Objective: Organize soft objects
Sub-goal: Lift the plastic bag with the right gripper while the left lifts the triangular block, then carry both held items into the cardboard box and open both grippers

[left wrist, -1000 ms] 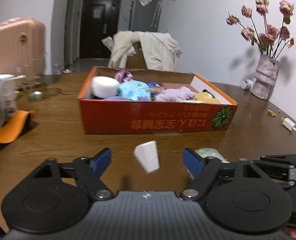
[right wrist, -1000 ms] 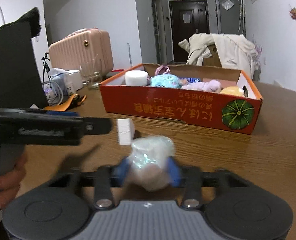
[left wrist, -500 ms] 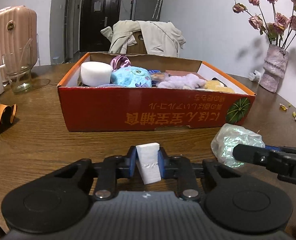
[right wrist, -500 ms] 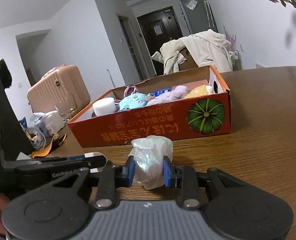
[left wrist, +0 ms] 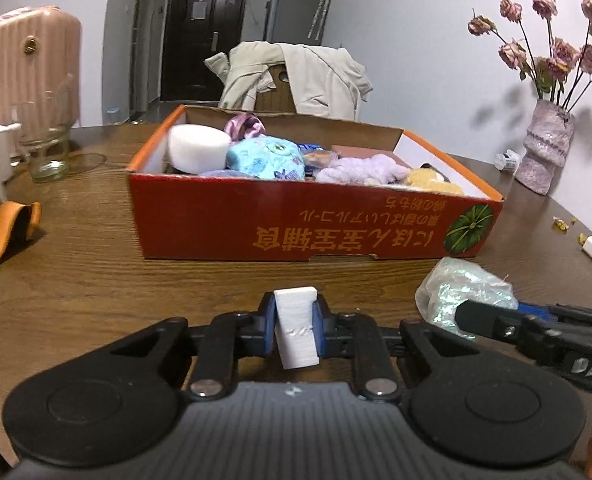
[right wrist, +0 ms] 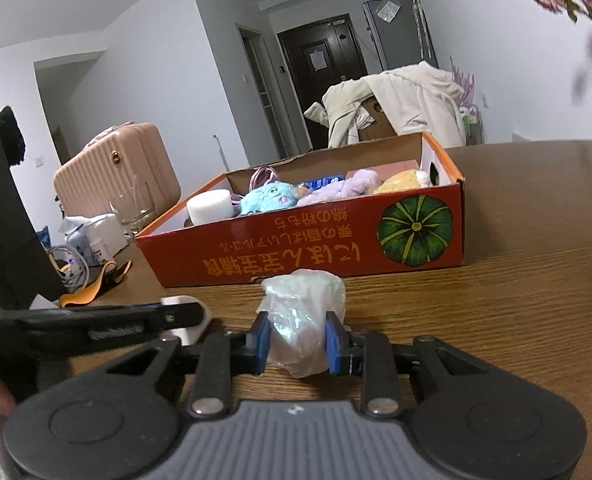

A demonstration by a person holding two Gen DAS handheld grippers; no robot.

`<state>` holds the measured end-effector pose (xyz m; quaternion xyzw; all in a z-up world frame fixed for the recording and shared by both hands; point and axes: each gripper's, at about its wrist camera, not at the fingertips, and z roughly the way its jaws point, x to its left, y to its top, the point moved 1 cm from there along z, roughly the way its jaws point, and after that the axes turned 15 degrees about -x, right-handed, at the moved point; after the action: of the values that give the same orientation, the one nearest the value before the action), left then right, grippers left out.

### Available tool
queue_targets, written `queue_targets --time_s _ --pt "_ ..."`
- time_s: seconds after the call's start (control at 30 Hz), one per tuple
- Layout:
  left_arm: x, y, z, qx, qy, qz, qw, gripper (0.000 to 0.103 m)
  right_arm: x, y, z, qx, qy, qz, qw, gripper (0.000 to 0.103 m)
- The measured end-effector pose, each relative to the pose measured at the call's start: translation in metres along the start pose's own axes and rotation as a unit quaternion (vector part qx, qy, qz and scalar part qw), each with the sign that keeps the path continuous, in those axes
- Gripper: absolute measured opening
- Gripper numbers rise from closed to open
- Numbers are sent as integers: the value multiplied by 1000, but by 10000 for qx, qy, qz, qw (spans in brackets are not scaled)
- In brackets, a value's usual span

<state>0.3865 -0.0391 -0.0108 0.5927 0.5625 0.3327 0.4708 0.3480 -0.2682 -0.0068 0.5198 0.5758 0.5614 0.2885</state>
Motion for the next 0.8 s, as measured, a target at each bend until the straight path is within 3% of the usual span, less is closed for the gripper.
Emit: queue_targets --time_s 0.13,0.27,0.37,0.57,0.8 --pt "-8 4 -64 -296 -85 101 9995 19 22 -2 -41 -119 106 -33 9999 26" --pt "-9 -1 -134 -656 202 245 9973 19 47 -2 -91 -145 390 96 9991 26" --pt "-2 -1 -170 -750 304 37 9967 19 69 3 -119 -291 609 -143 9976 26" --pt "-2 3 -203 -1033 341 22 9941 19 91 9 -143 -477 694 -316 9959 26" --pt "-4 5 -211 -1121 261 -14 9934 19 93 8 -147 -455 618 -324 9965 26"
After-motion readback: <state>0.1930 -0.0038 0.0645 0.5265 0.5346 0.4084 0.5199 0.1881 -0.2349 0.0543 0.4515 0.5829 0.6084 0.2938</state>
